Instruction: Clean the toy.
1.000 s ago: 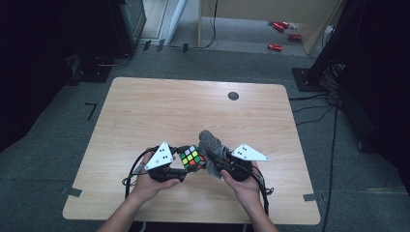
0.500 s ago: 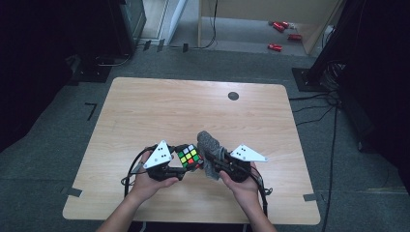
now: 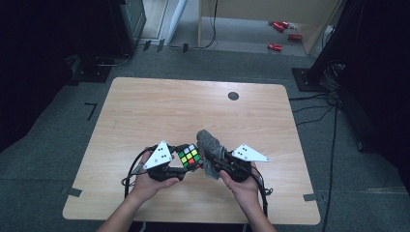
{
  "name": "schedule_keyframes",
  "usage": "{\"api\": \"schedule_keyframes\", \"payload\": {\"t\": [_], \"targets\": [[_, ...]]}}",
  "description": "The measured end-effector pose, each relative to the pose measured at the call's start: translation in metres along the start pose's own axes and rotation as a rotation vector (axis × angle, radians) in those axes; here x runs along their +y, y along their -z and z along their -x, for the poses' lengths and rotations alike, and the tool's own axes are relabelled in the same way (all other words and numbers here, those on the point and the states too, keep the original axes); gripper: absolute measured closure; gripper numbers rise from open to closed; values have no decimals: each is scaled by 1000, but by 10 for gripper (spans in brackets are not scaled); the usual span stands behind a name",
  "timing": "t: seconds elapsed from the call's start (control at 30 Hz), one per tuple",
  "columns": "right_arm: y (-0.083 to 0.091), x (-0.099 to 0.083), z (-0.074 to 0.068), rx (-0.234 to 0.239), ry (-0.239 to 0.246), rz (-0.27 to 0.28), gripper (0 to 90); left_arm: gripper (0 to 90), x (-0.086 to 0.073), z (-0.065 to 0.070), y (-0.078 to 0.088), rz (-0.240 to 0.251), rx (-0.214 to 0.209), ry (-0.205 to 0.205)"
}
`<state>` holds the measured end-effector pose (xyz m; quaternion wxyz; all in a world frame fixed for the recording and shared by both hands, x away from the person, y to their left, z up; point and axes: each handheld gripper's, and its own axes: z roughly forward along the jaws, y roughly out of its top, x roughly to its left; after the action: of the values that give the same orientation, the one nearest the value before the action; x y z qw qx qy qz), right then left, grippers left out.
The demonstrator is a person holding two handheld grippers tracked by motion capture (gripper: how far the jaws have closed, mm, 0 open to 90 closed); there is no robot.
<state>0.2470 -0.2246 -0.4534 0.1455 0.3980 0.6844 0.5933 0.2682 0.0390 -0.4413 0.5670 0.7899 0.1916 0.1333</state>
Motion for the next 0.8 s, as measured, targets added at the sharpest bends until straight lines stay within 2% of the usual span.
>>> {"api": "schedule_keyframes", "payload": {"t": [0.07,0.13,0.27,0.37,0.47,0.53,0.7,0.8], "targets": [[0,0,-1,7,2,0,662,357,-1,-3,2,6,15,8],[1,2,-5,19,11,0,661,357,-2,-5,2,-5,39,-2],[1,5,-15,42,37,11,661,357,-4,-3,0,-30,29,-21],[3,8,-16,54,24,28,661,357,-4,1,-3,-38,15,-34],[4,7,-12,50,13,33,660,357,-3,9,-5,-41,34,-77],[4,6,-9,48,-6,36,659,357,-2,9,-5,-31,29,-76],[2,1,-1,36,-24,19,660,357,1,2,2,10,19,-40],[2,1,-3,45,-23,15,662,357,-2,0,1,-13,6,-32]]}}
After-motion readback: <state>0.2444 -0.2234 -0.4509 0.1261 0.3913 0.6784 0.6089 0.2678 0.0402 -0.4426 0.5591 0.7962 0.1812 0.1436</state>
